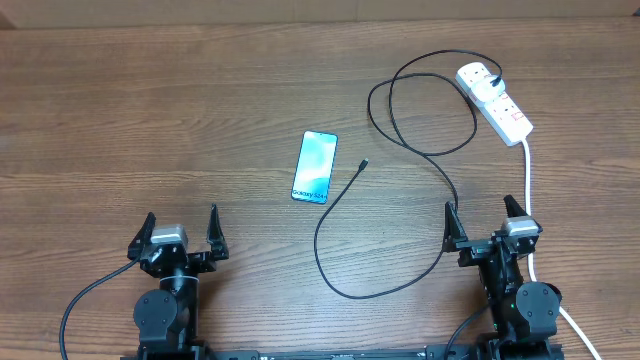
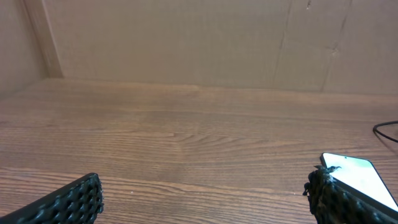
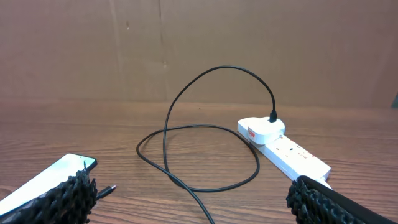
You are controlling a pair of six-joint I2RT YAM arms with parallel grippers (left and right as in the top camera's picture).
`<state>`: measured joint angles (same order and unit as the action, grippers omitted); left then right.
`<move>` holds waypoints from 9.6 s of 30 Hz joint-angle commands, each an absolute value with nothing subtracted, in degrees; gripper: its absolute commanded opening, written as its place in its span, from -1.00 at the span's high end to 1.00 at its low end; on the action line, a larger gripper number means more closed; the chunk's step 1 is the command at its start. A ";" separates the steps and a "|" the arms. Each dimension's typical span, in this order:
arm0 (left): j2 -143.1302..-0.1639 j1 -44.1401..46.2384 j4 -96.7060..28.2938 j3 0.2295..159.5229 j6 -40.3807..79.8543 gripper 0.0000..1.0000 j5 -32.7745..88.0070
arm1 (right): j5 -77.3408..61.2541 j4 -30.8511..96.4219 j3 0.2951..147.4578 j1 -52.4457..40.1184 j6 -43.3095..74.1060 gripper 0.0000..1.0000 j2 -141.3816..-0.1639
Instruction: Plug charger to phone and switch on socket
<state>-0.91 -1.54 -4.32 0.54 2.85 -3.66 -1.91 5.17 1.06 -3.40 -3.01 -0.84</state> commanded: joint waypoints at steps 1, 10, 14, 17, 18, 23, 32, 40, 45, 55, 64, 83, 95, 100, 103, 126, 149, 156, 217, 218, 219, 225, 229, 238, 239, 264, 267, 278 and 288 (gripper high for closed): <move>-0.25 -1.85 -4.25 0.32 2.13 -1.00 -3.20 | -1.52 4.82 0.49 -3.20 -3.01 -1.00 -0.16; -0.25 -1.83 -2.59 0.32 26.98 -0.99 20.97 | -1.52 4.82 0.49 -3.20 -3.01 -1.00 -0.16; -0.25 -1.85 0.56 0.32 48.80 -1.00 30.59 | -1.52 4.82 0.49 -3.20 -3.01 -1.00 -0.16; -0.25 -1.85 7.49 0.32 60.07 -0.99 30.48 | -1.52 4.82 0.49 -3.20 -3.01 -1.00 -0.16; -0.25 -1.85 11.40 0.32 61.04 -1.00 30.48 | -1.52 4.82 0.49 -3.20 -3.01 -1.00 -0.16; -0.25 -1.85 36.38 0.78 61.14 -1.00 26.44 | -1.52 4.84 0.49 -3.20 -3.01 -1.00 -0.16; -2.70 -1.85 24.53 20.71 48.90 -1.00 15.31 | -1.52 4.82 0.49 -3.20 -3.01 -1.00 -0.16; -26.46 -1.85 -24.38 58.92 28.47 -1.00 19.42 | -1.52 4.82 0.49 -3.20 -3.01 -1.00 -0.16; -46.92 -1.85 -53.17 84.62 15.18 -0.99 26.50 | -1.52 4.82 0.49 -3.20 -3.01 -1.00 -0.16; -66.54 -0.01 -68.27 97.93 15.07 -1.00 37.30 | -1.52 4.82 0.49 -3.20 -3.01 -1.00 -0.16; -84.12 16.16 -87.07 109.84 20.67 -1.00 4.27 | -1.52 4.82 0.49 -3.20 -3.01 -1.00 -0.16; -109.75 20.71 -85.08 112.27 22.52 -1.00 9.87 | -1.52 4.82 0.49 -3.20 -3.01 -1.00 -0.16; -119.04 26.04 -77.95 112.25 23.33 -1.00 -1.52 | -1.52 4.84 0.49 -3.18 -3.01 -1.00 -0.16; -122.85 26.70 -75.99 112.25 23.14 -1.00 -1.63 | -1.52 4.82 0.49 -3.20 -3.01 -1.00 -0.16; -124.97 26.59 -74.56 112.25 23.16 -1.00 -1.89 | -1.52 4.84 0.49 -3.20 -3.01 -1.00 -0.16; -133.64 27.44 -67.64 112.25 23.35 -1.00 -0.62 | -1.52 4.84 0.49 -3.20 -3.01 -1.00 -0.16; -133.78 29.19 -66.15 112.22 24.95 -1.00 -5.96 | -1.52 4.84 0.49 -3.20 -3.01 -1.00 -0.16; -133.78 28.91 -65.84 112.05 24.93 -1.00 -4.40 | -1.52 4.82 0.49 -3.20 -3.01 -1.00 -0.16; -133.78 28.10 -63.40 103.31 19.27 -0.74 1.06 | -1.52 4.84 0.49 -3.20 -3.01 -1.00 -0.16; -133.78 28.10 -63.40 103.31 19.27 -0.74 1.06 | -1.52 4.84 0.49 -3.20 -3.01 -1.00 -0.16; -133.78 28.10 -63.42 103.31 19.27 -0.74 1.06 | -1.52 4.84 0.49 -3.20 -3.01 -1.00 -0.16; -133.78 28.10 -63.44 103.22 19.27 -0.76 1.08 | -1.52 4.82 0.47 -3.20 -3.01 -1.00 -0.16; -133.78 28.10 -63.57 103.22 19.29 -0.75 1.13 | -1.52 4.84 0.49 -3.20 -3.01 -1.00 -0.16; -133.78 28.08 -63.59 103.22 19.25 -0.71 1.06 | -1.54 4.82 0.49 -3.20 -3.01 -1.00 -0.16; -133.78 28.08 -63.59 103.22 19.22 -0.76 1.06 | -1.52 4.82 0.49 -3.20 -3.01 -0.99 -0.16; -133.80 27.70 -62.50 103.22 18.02 -0.44 0.86 | -1.52 4.82 0.49 -3.20 -3.01 -1.00 -0.16; -133.80 27.35 -62.50 103.22 18.00 -0.46 0.86 | -1.52 4.82 0.49 -3.20 -3.01 -1.00 -0.16; -133.75 26.92 -64.10 104.38 18.02 -0.50 1.67 | -1.52 4.82 0.49 -3.20 -3.01 -1.00 -0.16; -133.73 26.85 -73.03 113.30 18.44 -0.45 10.13 | -1.52 4.82 0.49 -3.20 -3.01 -1.00 -0.16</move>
